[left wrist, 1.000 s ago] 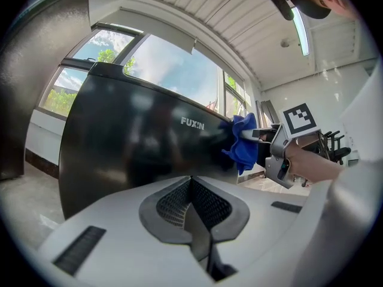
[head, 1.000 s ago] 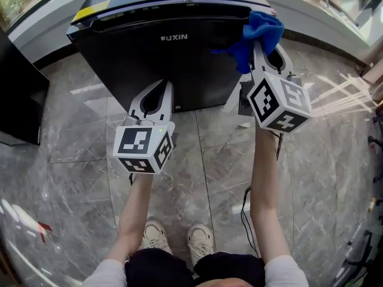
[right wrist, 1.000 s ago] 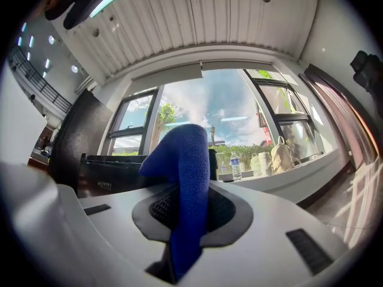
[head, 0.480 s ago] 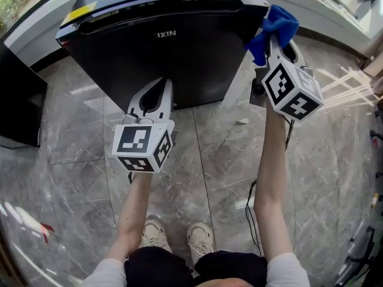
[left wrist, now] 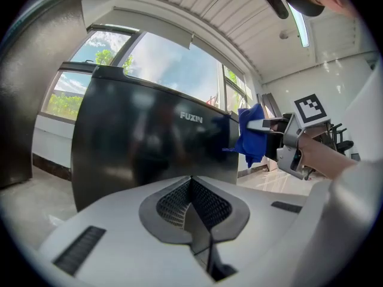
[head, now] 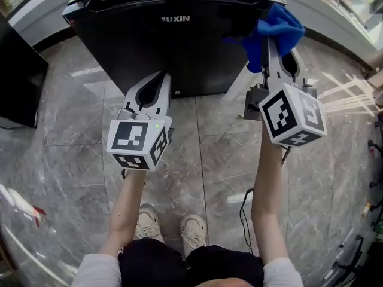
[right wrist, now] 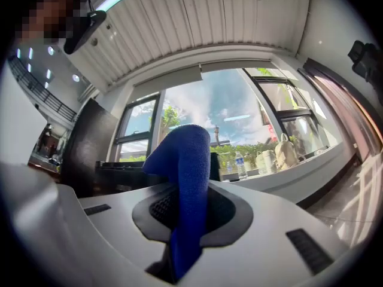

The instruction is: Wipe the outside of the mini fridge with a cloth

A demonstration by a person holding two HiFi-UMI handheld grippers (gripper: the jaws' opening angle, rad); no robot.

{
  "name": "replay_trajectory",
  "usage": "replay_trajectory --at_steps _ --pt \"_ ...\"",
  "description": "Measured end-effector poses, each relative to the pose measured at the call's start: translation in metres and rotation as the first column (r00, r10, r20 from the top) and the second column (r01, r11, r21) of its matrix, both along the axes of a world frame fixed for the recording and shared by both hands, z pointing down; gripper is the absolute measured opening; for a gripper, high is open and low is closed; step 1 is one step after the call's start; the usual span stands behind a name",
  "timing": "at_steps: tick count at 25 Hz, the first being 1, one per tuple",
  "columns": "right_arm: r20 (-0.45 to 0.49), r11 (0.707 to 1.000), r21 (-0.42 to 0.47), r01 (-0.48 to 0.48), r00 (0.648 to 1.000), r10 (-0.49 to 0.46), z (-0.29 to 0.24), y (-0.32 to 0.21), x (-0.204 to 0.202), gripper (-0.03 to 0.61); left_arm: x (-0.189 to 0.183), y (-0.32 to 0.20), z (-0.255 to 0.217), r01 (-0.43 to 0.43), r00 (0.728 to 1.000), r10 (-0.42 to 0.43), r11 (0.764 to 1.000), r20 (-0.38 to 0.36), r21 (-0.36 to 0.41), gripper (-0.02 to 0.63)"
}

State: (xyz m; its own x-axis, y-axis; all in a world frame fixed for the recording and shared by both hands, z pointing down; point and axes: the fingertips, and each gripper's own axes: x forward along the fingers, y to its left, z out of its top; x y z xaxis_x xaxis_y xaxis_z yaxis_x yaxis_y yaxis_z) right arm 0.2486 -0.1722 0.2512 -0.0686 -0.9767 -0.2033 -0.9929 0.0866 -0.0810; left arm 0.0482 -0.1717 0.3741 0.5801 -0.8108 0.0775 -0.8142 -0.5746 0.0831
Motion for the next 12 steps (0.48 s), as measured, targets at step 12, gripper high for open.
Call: replay_trajectory --at_steps 12 --pt "0.031 0.906 -0.066 0.418 0.908 -0.417 0.039 -0.004 -0.205 0.075 -0.095 0.005 -0.002 0.158 0.986 -0.159 0.987 -0.040 -0.014 0.005"
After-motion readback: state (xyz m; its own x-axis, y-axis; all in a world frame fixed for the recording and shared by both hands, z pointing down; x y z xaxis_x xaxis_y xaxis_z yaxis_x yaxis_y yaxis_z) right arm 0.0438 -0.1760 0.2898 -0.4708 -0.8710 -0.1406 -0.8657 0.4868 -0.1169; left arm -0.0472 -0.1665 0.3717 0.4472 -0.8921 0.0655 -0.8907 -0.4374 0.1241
